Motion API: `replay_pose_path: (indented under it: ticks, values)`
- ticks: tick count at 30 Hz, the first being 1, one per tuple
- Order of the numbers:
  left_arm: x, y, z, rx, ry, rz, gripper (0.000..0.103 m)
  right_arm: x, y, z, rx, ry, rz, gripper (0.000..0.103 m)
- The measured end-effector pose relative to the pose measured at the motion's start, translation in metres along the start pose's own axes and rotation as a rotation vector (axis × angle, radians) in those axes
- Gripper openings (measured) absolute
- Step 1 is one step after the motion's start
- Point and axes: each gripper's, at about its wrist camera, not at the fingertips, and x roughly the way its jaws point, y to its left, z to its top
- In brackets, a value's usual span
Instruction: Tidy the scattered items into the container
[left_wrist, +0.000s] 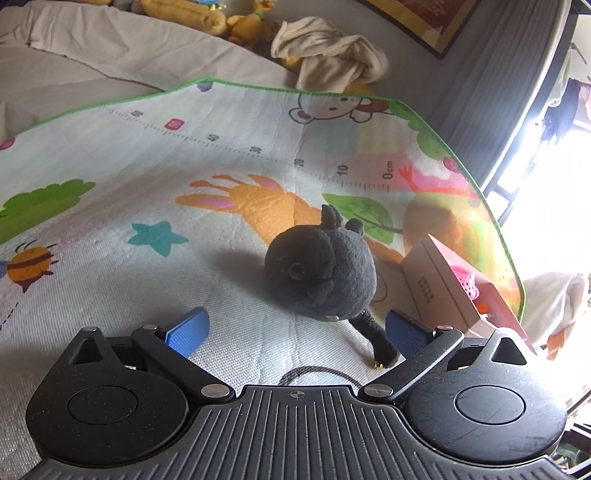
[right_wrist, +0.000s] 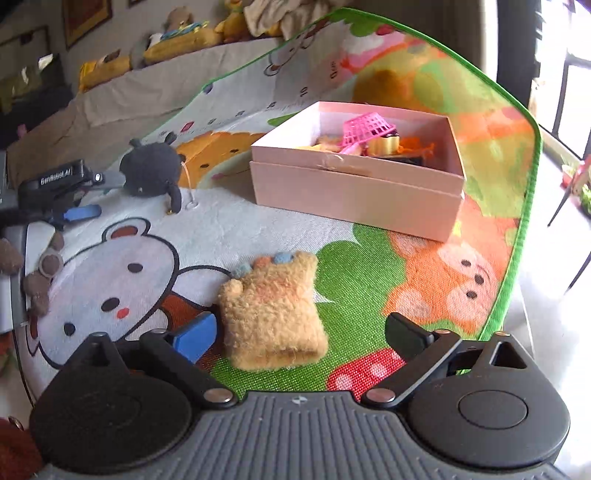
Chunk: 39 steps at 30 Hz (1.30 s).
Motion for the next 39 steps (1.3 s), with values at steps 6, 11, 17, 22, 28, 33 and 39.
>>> replay_pose_path:
  ticks: [6,11,17,22,28,33,39]
  values:
    - [0.008,-0.028,0.004,0.151,0.053,0.113,0.103,0.006,-0.005,-0.024,0.073,-0.065,0.016,0.103]
    - [0.025,-0.062,0.018,0.231,0.058,0.188,0.103,0.014,0.015,-0.024,-0.037,-0.027,-0.072,0.103]
    - [0.068,-0.082,0.024,0.279,0.079,0.329,0.103,0.012,0.010,-0.026,-0.028,-0.033,-0.058,0.103]
    - [0.082,-0.076,0.022,0.286,0.103,0.318,0.102,0.011,0.009,-0.026,-0.027,-0.035,-0.054,0.103]
    - [0.068,-0.089,0.012,0.475,0.111,0.299,0.089,0.011,0.009,-0.026,-0.026,-0.035,-0.053,0.103]
    - [0.029,-0.105,0.001,0.558,0.153,0.173,0.089,0.012,0.009,-0.025,-0.030,-0.033,-0.056,0.103]
    - [-0.021,-0.134,-0.028,0.658,0.259,-0.045,0.090,0.013,0.013,-0.025,-0.044,-0.027,-0.068,0.103]
